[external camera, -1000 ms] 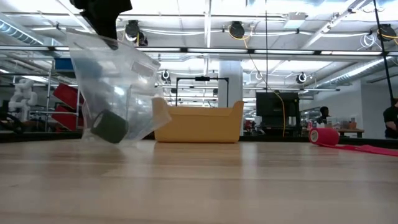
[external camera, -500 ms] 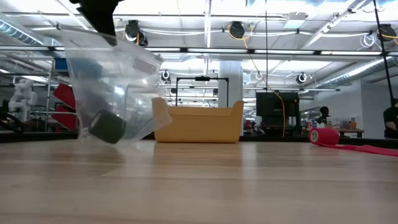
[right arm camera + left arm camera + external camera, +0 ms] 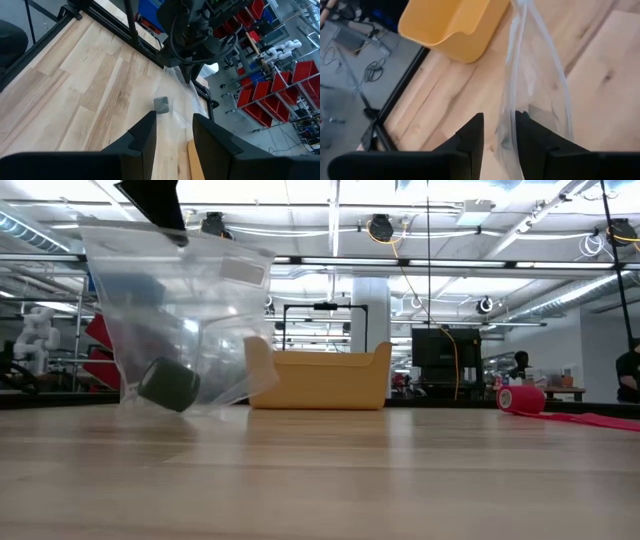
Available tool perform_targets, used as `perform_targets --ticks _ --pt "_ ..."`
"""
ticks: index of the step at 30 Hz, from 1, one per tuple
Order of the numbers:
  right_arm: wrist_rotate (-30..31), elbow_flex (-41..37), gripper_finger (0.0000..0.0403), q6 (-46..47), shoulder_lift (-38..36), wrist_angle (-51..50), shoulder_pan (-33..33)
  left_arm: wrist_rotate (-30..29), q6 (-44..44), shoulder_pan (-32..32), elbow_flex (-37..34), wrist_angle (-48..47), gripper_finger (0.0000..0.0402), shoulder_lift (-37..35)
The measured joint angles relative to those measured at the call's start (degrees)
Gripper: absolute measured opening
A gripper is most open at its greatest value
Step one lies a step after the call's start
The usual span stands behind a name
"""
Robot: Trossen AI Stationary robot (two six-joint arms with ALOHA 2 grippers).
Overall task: Roll bandage
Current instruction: Roll the red bandage
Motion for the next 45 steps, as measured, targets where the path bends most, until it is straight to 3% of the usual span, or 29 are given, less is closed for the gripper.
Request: perform_targets --ticks 12,21,25,33,39,45 --pt "-0.39 0.00 0.0114 5.42 0.02 -0.03 -0.11 0.05 17.15 -0.94 -0.14 20.48 0.0112 0.00" --pt "-0.40 0.00 0.0114 6.69 0.02 -0.24 -0.13 -0.20 30.34 -0.30 -7.10 48.83 0.0112 2.38" --pt "-0.39 0.00 0.0114 6.69 0.02 -0.23 -0.13 -1.28 35.14 1.67 -9.96 56.30 0.0112 6.11" --pt "-2.47 -0.02 0.0114 6.89 0.04 -0.28 -0.13 11.98 37.96 5.92 -10.29 55.58 0.0112 16.18" --pt "-3.24 -0.02 0.0114 6.91 0.04 -0.39 -0.13 12.90 36.70 7.55 -10.29 51.43 0.0112 21.57" --pt "-3.25 -0.02 0.0114 6.86 0.04 -0.40 -0.13 12.42 26.81 8.41 -10.19 35.00 0.0112 21.97"
